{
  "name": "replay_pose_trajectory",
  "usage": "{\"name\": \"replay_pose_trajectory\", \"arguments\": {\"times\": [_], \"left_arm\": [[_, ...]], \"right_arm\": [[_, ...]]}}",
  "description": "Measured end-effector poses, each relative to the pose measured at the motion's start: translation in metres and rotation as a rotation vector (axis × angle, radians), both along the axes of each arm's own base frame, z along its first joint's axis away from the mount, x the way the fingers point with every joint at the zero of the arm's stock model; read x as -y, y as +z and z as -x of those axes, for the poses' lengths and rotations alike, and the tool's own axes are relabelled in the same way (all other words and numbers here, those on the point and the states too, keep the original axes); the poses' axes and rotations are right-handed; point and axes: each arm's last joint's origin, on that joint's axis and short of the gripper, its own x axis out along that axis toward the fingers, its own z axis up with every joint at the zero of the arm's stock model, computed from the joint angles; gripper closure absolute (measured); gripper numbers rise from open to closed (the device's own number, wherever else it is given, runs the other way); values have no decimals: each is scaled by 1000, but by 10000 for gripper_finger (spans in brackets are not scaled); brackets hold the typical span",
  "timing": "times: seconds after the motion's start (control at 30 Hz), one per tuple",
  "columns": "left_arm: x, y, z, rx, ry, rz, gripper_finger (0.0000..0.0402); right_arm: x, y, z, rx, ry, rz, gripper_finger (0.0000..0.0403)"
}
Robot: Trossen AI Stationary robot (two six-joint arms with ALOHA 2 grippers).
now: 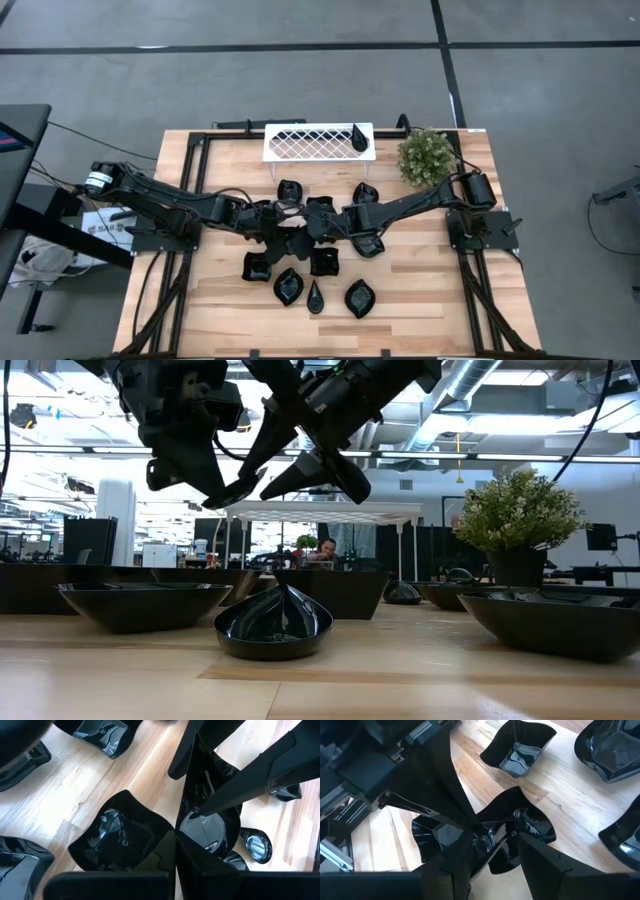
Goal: Pick & Place Mini shaped plates
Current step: Stack the drop-shaped plate on top of the drop-shaped plate on the shelf
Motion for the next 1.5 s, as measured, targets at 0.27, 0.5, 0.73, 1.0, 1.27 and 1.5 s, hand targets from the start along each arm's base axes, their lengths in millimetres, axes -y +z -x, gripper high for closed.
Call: {"name": "replay_pose_trajectory", "arguments": {"times": [0.27,0.5,0.73,1.0,1.27,1.5], "left_arm": [[0,0,0,1,2,-3,398],[0,0,0,4,2,-3,398],[0,0,0,5,1,-1,398],[0,1,-1,14,-21,-6,393],[0,16,1,89,-81,-5,316],[-2,43,12,194,-87,16,250]], "right_arm": [[0,-2,1,-23,-8,-8,315],[0,-2,1,-23,-7,-8,367],[0,-1,1,-13,-8,-10,397],[0,-1,1,-11,-11,-20,399],[-1,1,0,12,2,-32,396],[0,1,-1,12,1,-30,400]]}}
